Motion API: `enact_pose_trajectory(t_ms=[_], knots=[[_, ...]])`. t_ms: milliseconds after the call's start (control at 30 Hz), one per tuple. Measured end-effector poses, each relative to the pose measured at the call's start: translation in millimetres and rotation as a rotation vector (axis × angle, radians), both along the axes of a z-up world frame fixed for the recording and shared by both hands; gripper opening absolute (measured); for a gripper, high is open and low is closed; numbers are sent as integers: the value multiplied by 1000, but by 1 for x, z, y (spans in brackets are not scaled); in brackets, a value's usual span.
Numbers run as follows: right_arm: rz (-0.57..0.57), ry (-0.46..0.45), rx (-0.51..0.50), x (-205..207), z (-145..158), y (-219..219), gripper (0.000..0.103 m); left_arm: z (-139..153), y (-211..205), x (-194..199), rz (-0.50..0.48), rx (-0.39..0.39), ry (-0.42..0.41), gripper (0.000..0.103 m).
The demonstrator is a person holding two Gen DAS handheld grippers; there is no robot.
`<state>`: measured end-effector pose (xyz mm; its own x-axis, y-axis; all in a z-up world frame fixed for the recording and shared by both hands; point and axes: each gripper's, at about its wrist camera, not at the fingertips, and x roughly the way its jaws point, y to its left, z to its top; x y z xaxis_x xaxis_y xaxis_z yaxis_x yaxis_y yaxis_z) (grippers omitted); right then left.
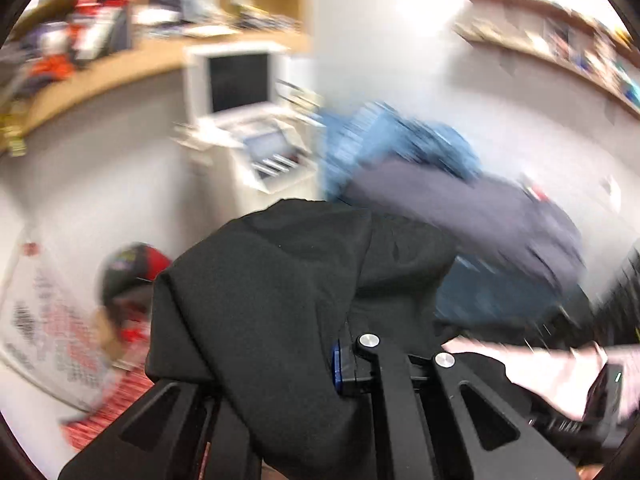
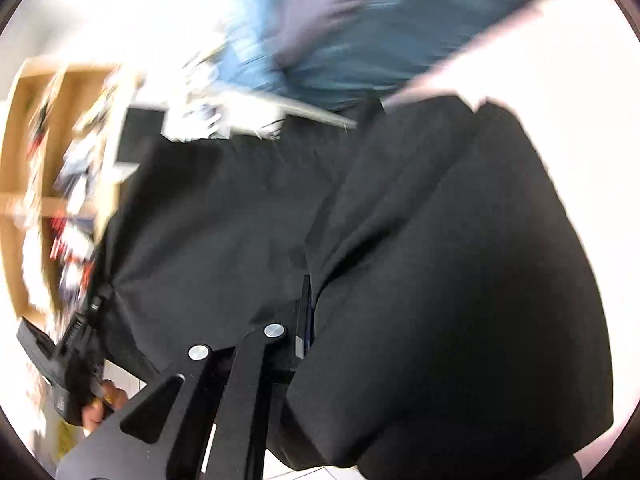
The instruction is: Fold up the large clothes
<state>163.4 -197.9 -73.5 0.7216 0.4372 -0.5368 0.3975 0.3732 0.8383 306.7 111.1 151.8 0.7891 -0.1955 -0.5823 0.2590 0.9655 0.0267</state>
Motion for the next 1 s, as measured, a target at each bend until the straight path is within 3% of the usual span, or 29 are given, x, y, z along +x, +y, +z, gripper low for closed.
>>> enact_pose_trajectory(t_ms=[100, 200, 300, 333, 400, 467, 533, 667, 800, 900, 1000], knots=[[200, -125, -97, 98, 56, 69, 8, 33, 111, 7, 195, 19, -82, 9], [396, -209, -157, 177, 83, 145, 8, 26, 199, -10, 373, 26, -82, 9], [568, -205, -210, 232, 73, 209, 8, -19, 257, -41, 536, -14, -4, 9], [629, -180, -236, 248, 59, 232, 8, -54, 271, -55, 598, -21, 49, 10], [722, -88, -304, 267, 24, 268, 8, -115, 287, -70, 671, -87, 192, 12], [759, 39, -352, 279, -22, 283, 9, -189, 295, -81, 691, -214, 397, 16], [731, 156, -331, 286, -71, 279, 9, -230, 292, -94, 702, -286, 457, 21], [661, 169, -212, 284, -91, 261, 9, -221, 285, -102, 681, -313, 403, 28], [577, 88, -80, 271, -62, 243, 9, -185, 297, -124, 714, -424, 348, 25], [588, 42, -86, 261, -41, 230, 8, -184, 286, -147, 696, -385, 367, 25], [631, 114, -168, 259, -52, 236, 16, -199, 286, -157, 709, -374, 390, 29]])
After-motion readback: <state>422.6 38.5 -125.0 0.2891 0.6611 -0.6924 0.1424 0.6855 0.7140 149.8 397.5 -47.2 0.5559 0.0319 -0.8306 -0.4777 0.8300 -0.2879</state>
